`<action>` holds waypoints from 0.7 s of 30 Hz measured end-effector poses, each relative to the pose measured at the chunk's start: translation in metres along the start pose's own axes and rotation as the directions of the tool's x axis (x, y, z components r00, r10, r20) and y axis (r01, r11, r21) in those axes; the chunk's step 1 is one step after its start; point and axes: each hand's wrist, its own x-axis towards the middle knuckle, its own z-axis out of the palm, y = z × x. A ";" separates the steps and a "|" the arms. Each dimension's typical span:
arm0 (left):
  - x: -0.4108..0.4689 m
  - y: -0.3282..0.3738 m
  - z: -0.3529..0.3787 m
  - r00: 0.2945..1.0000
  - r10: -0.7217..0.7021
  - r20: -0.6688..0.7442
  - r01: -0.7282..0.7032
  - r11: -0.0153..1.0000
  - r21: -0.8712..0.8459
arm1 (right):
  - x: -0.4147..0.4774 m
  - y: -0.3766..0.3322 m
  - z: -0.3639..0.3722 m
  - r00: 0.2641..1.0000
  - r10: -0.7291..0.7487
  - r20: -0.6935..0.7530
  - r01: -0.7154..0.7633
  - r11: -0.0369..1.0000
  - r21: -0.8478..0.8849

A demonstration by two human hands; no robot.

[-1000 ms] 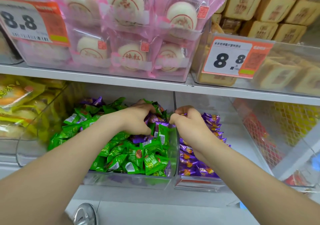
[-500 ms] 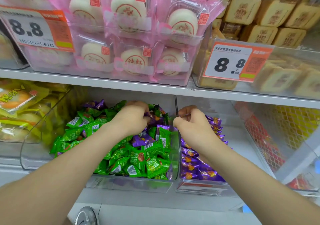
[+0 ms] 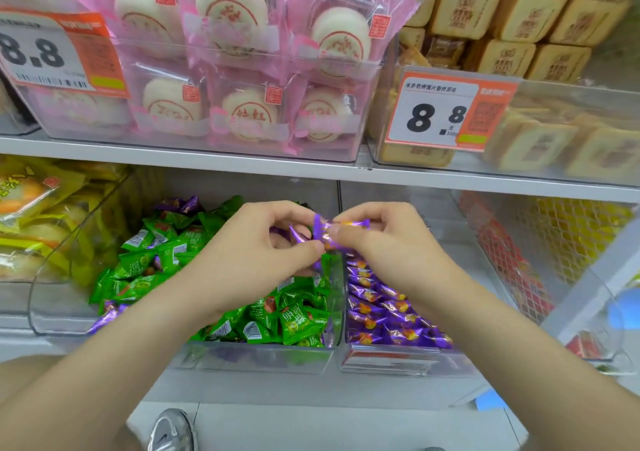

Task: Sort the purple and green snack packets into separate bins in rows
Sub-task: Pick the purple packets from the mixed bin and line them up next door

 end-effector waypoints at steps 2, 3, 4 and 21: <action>-0.004 0.003 0.010 0.998 0.061 -0.031 -0.059 0.998 0.035 | -0.001 0.003 -0.013 0.977 0.213 0.022 -0.213 0.954 0.211; -0.006 0.005 0.016 0.994 0.107 -0.034 -0.106 0.994 0.035 | -0.001 0.005 -0.021 0.959 0.280 0.046 -0.280 0.908 0.311; -0.007 0.006 0.022 0.988 0.154 -0.027 -0.154 0.988 0.009 | 0.000 0.010 -0.029 0.947 0.316 0.062 -0.315 0.872 0.374; 0.045 0.004 0.094 0.904 0.413 0.105 -0.377 0.659 0.651 | 0.084 0.165 -0.158 0.966 -0.105 -0.235 -0.135 0.574 -0.808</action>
